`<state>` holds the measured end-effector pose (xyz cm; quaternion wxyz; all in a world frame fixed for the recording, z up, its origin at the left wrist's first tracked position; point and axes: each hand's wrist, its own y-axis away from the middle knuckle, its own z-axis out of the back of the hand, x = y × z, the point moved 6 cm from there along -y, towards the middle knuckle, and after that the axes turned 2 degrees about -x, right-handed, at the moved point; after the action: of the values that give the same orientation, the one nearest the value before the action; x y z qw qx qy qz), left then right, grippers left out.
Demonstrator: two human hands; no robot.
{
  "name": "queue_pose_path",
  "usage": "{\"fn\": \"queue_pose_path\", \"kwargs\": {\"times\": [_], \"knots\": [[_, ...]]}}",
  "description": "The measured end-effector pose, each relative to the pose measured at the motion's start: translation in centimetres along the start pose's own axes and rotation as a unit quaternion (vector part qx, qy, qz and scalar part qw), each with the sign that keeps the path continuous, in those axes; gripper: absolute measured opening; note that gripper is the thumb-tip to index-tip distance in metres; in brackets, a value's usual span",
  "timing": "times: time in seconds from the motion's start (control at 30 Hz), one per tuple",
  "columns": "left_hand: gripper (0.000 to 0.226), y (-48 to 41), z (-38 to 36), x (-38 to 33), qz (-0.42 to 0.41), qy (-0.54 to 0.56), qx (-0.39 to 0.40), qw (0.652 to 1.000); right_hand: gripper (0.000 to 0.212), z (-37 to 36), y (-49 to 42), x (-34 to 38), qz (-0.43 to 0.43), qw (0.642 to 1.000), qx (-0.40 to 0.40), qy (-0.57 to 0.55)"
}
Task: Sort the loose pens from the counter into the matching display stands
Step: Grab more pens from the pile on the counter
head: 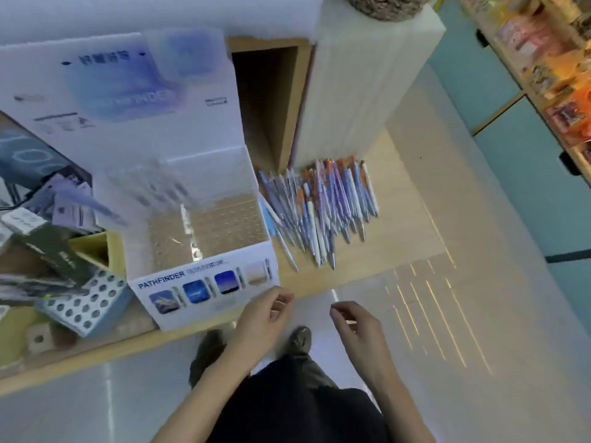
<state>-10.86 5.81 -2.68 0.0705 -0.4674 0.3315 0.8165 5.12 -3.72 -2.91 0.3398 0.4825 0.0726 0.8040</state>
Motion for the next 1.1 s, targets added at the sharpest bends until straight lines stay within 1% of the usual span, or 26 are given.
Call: {"fn": "queue_pose_path", "kwargs": {"times": [0.07, 0.2, 0.27, 0.33, 0.4, 0.43, 0.5, 0.57, 0.63, 0.7, 0.77, 0.83, 0.87, 0.9, 0.93, 1.07, 1.1], "knots": [[0.018, -1.2, -0.7, -1.3, -0.006, 0.014, -0.01, 1.0, 0.011, 1.7, -3.0, 0.6, 0.028, 0.999, 0.016, 0.03], [0.02, -4.7, -0.5, -2.6, 0.012, 0.041, -0.028, 0.999, 0.023, 3.7, -9.0, 2.7, 0.074, 0.994, 0.037, 0.076], [0.024, -6.7, -0.4, -3.4, 0.02, 0.071, -0.038, 0.997, 0.027, 4.8, -11.9, 3.6, 0.089, 0.992, -0.003, 0.088], [0.034, -9.0, -0.6, -4.6, 0.014, 0.066, -0.045, 0.997, 0.029, 6.3, -14.6, 4.5, 0.085, 0.991, -0.071, 0.072], [0.048, -11.5, -1.0, -6.0, 0.005, 0.046, -0.061, 0.997, 0.034, 7.6, -17.6, 5.0, 0.056, 0.991, -0.117, 0.043], [0.054, -12.7, -1.1, -6.7, 0.007, 0.037, -0.082, 0.996, 0.039, 8.2, -19.2, 5.1, 0.033, 0.991, -0.124, 0.036], [0.066, -14.8, -0.7, -7.4, 0.028, 0.002, -0.161, 0.987, 0.051, 8.6, -22.4, 5.2, -0.012, 0.993, -0.109, 0.04], [0.081, -16.3, -0.2, -7.1, 0.073, -0.045, -0.244, 0.966, 0.061, 8.4, -25.0, 5.0, -0.044, 0.995, -0.085, 0.04], [0.094, -17.1, -0.2, -6.0, 0.13, -0.055, -0.287, 0.948, 0.068, 8.2, -26.7, 4.7, -0.045, 0.995, -0.079, 0.047], [0.103, -17.5, -0.5, -5.1, 0.155, -0.057, -0.305, 0.938, 0.072, 7.9, -27.6, 4.3, -0.046, 0.996, -0.072, 0.027], [0.109, -17.8, -0.5, -4.8, 0.159, -0.041, -0.324, 0.932, 0.07, 7.3, -28.1, 3.8, -0.078, 0.994, -0.045, -0.057], [0.114, -18.2, -0.3, -4.7, 0.173, 0.004, -0.344, 0.923, 0.055, 6.3, -28.5, 3.8, -0.099, 0.988, -0.011, -0.116], [0.116, -18.4, -0.2, -4.6, 0.182, 0.019, -0.35, 0.919, 0.043, 5.8, -28.6, 4.0, -0.092, 0.989, 0.004, -0.113], [0.117, -18.5, -0.2, -4.4, 0.189, 0.023, -0.351, 0.917, 0.037, 5.4, -28.7, 4.3, -0.079, 0.991, 0.012, -0.105], [0.118, -18.5, -0.3, -4.3, 0.192, 0.02, -0.347, 0.918, 0.037, 5.2, -28.7, 4.6, -0.067, 0.993, 0.015, -0.097], [0.134, -18.4, -1.4, -4.2, 0.202, 0.009, -0.309, 0.929, 0.069, 4.4, -28.4, 4.7, -0.058, 0.996, 0.028, -0.056], [0.137, -18.4, -1.5, -4.1, 0.208, 0.008, -0.307, 0.929, 0.074, 4.3, -28.4, 4.6, -0.056, 0.997, 0.031, -0.052]]}}
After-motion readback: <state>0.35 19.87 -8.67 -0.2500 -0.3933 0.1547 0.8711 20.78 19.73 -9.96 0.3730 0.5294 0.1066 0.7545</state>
